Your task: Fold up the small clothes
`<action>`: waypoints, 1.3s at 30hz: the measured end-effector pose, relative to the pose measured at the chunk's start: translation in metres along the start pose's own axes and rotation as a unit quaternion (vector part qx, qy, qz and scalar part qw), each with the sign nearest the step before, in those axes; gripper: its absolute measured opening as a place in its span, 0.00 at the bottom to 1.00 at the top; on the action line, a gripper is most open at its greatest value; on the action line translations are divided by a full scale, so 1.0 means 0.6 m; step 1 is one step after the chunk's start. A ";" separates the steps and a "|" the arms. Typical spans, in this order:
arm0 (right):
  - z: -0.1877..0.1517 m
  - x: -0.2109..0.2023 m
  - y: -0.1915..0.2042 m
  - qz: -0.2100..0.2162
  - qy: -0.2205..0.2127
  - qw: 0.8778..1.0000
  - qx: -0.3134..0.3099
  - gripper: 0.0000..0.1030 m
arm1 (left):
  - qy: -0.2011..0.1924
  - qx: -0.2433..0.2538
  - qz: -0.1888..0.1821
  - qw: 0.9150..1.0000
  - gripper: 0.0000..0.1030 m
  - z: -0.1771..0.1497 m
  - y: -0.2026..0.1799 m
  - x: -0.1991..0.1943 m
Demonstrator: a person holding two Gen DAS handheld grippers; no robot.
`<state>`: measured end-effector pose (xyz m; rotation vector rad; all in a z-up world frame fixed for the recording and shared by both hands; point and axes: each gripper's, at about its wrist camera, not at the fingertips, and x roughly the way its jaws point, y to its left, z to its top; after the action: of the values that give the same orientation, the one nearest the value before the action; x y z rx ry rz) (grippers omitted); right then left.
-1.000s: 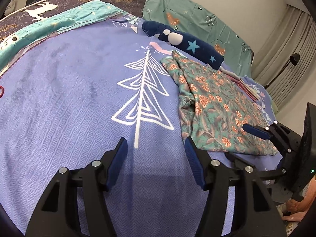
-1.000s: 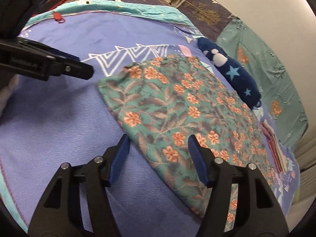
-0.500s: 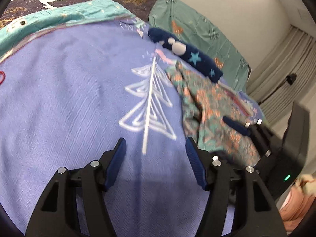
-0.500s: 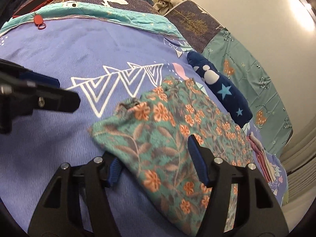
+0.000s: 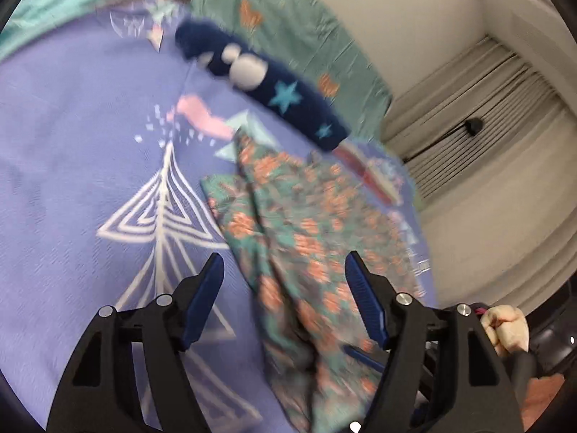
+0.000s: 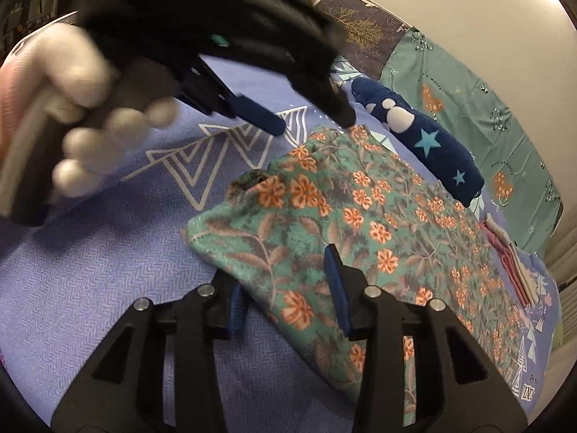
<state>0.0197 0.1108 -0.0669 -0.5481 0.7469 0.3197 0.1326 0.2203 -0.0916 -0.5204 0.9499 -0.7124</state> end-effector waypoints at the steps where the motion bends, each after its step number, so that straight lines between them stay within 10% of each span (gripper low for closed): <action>1: 0.000 0.000 0.001 -0.001 0.000 1.000 0.000 0.39 | 0.012 -0.004 0.011 1.000 0.68 0.006 0.006 0.016; 10: 0.017 0.012 0.010 -0.002 0.000 1.000 0.004 0.43 | 0.012 -0.020 -0.052 0.998 0.73 0.062 0.017 0.069; 16: 0.022 0.016 0.000 0.012 -0.002 1.000 0.023 0.42 | 0.037 -0.015 -0.020 0.999 0.21 0.081 0.004 0.102; 17: 0.022 0.016 -0.007 0.021 -0.004 0.999 0.034 0.29 | 0.041 -0.013 -0.005 0.999 0.17 0.082 0.005 0.109; 24: 0.013 0.011 -0.083 0.105 -0.015 0.984 0.146 0.12 | 0.028 -0.019 0.011 0.999 0.14 0.081 -0.003 0.103; 39: -0.024 -0.080 -0.192 0.080 -0.071 0.967 0.232 0.11 | 0.014 0.086 0.054 0.995 0.14 0.113 -0.177 0.096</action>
<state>0.0312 0.0045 -0.0003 -0.0211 0.6989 0.3159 0.1802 0.1135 -0.0175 -0.3055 0.9270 -0.6978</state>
